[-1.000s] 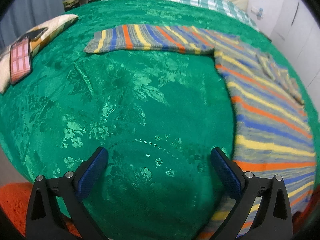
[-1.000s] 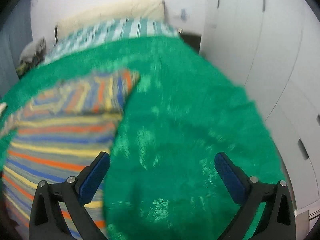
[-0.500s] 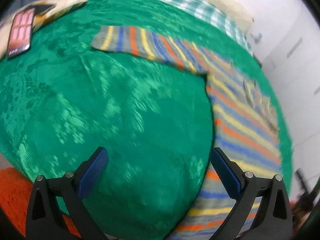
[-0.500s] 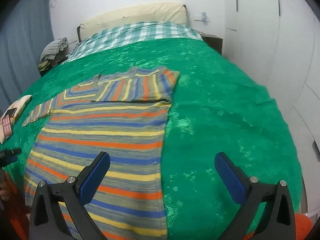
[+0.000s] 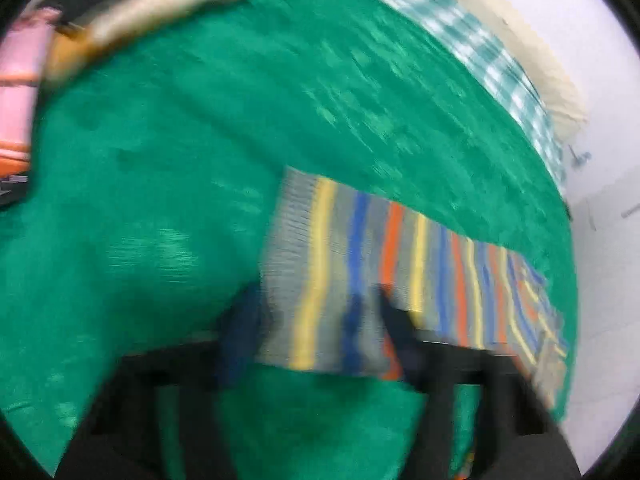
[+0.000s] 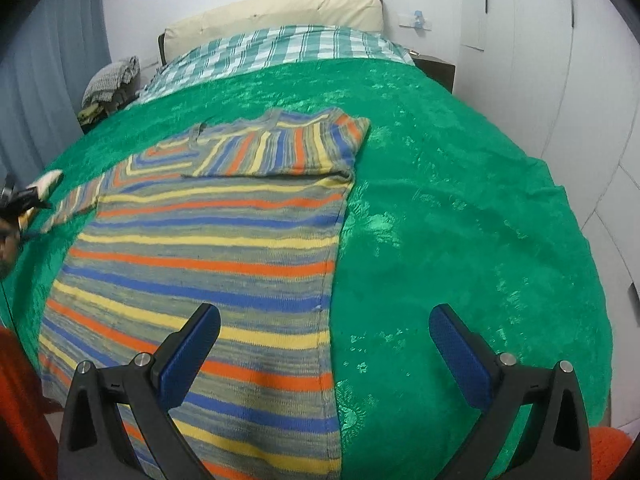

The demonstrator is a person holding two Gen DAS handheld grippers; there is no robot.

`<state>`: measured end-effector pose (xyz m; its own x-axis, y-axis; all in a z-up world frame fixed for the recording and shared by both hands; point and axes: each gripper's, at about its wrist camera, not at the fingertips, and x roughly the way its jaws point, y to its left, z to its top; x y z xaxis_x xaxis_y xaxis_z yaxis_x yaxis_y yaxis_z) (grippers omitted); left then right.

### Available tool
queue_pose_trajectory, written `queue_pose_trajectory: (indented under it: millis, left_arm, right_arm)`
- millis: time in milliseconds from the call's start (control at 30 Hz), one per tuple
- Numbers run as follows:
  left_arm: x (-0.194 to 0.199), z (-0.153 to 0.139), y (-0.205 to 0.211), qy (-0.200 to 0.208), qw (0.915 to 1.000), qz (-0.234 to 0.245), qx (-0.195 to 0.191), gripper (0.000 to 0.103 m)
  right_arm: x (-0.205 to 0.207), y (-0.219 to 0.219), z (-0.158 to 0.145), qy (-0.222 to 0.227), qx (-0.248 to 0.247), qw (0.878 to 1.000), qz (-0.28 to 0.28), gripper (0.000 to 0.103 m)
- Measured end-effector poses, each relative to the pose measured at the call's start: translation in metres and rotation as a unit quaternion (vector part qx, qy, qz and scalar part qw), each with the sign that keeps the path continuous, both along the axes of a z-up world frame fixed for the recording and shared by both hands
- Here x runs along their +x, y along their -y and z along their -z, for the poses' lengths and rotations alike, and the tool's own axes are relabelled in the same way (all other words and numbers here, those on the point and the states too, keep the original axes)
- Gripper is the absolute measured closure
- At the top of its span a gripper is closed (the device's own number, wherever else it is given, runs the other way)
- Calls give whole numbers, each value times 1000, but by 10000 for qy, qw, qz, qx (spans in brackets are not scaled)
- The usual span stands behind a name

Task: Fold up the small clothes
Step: 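Grasp the spread sleeve cuff with the left gripper, fold it over the body, release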

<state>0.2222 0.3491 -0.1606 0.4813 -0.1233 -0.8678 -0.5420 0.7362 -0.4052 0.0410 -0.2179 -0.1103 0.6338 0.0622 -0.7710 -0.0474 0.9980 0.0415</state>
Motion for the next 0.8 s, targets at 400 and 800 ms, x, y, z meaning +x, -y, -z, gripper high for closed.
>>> queue_pose_trajectory:
  millis: [400, 800]
  left_arm:
    - [61, -209, 221, 1949, 9257, 2786, 1657, 100]
    - [39, -107, 281, 1131, 9330, 3204, 1182, 21]
  right_arm:
    - [-2, -20, 6, -100, 72, 9989, -449, 0]
    - [-13, -17, -6, 82, 155, 9986, -498, 0]
